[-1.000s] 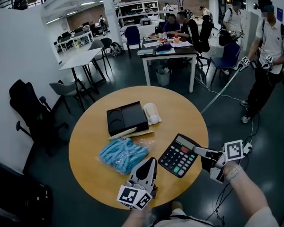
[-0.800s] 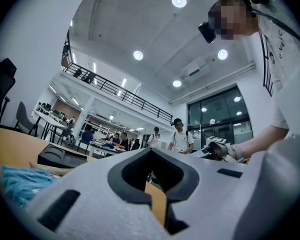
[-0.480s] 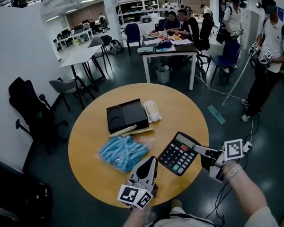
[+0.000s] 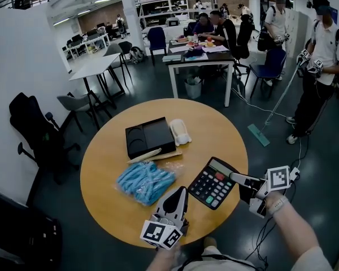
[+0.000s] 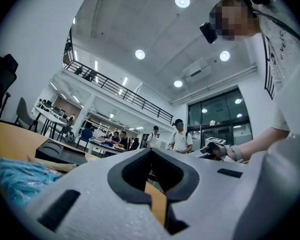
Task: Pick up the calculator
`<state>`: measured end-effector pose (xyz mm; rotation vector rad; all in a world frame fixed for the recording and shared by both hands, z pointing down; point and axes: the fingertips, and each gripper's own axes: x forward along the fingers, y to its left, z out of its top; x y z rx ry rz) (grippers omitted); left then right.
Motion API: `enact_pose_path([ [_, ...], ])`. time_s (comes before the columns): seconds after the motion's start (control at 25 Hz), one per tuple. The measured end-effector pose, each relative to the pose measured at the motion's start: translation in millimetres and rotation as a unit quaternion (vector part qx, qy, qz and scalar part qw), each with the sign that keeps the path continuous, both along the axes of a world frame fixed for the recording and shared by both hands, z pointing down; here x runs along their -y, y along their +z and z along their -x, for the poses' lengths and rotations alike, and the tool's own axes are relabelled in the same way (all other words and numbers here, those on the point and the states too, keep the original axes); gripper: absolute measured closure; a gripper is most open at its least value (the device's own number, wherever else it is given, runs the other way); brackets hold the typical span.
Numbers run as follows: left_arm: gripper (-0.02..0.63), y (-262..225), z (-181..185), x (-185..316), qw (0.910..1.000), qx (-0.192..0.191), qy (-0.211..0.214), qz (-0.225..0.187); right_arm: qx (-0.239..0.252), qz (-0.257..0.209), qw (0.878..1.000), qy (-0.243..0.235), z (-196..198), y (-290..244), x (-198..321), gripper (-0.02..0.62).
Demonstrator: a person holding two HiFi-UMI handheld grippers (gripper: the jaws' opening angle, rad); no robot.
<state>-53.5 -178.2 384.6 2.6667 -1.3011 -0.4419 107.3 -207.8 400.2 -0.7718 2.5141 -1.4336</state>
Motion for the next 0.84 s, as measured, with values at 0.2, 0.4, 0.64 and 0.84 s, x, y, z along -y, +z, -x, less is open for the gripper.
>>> enact_pose_path([
  [0.2, 0.598, -0.5, -4.3, -1.3, 1.0, -0.001, 0.003, 0.001, 0.0, -0.006, 1.0, 0.0, -2.1, -2.1, -1.4, 0.537],
  [0.4, 0.598, -1.2, -8.3, -1.5, 1.0, -0.001, 0.008, 0.001, -0.002, -0.004, 1.0, 0.01, -7.5, -0.9, -2.1, 0.536],
  [0.64, 0.598, -2.4, -12.2, -5.1, 1.0, -0.001, 0.009, 0.001, -0.001, -0.002, 1.0, 0.016, -12.8, -1.7, -5.2, 0.535],
  [0.84, 0.598, 0.7, -12.4, -7.1, 1.0, -0.001, 0.008, 0.005, -0.008, -0.012, 1.0, 0.016, -14.2, -0.9, -6.4, 0.535],
])
